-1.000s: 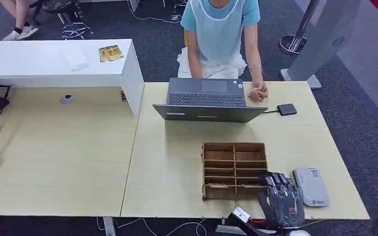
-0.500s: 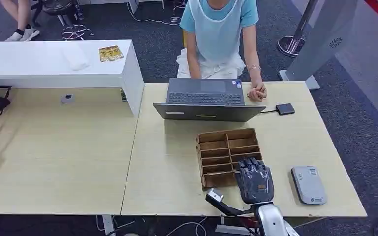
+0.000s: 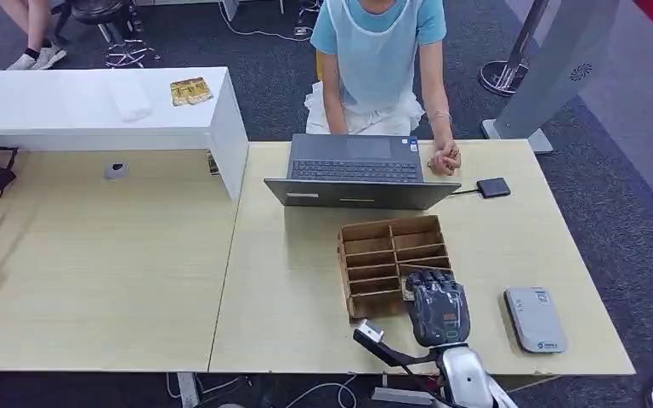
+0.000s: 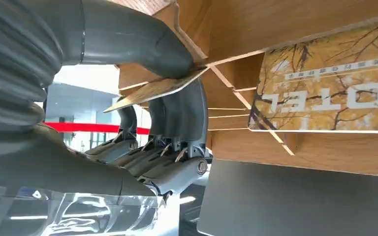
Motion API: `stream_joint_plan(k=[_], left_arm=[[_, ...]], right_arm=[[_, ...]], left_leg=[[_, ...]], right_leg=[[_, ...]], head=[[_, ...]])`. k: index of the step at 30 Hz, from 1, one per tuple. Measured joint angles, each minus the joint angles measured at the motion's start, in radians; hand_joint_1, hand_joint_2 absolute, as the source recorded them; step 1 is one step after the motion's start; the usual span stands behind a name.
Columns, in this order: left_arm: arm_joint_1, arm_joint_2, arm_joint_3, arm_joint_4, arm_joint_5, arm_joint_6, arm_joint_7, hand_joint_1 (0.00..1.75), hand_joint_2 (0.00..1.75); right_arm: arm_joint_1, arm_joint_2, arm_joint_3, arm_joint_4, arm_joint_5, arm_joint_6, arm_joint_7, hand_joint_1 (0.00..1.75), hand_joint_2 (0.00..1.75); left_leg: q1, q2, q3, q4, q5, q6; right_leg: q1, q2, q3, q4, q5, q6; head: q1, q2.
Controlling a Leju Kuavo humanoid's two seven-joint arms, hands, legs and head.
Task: Pass the card to the sensor for recognition and then transmit it.
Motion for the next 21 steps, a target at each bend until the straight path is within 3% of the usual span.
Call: stream_joint_plan(k=[16,21], left_arm=[[-0.008,-0.001,0.028,0.002,-0.012,-0.002,0.022,0.00,0.00],[-0.009,-0.001,0.034,0.002,-0.012,-0.005,0.023,0.00,0.00]], right_arm=[[-0.031,0.013,0.005,0.034,-0.013,-0.008,-0.016,1.26,1.75],[-0.036,0.015,0.007,0.040,-0.017,-0.008,-0.018,1.12,1.75]], left_leg=[[0.000,0.001,0.000,0.000,0.000,0.000],[0.000,0.001,0.000,0.000,0.000,0.000]], right_leg=[[0.000,0.001,-0.001,0.000,0.000,0.000],[0.000,0.001,-0.001,0.000,0.000,0.000]], head=[[0.000,0.000],[0.000,0.000]])
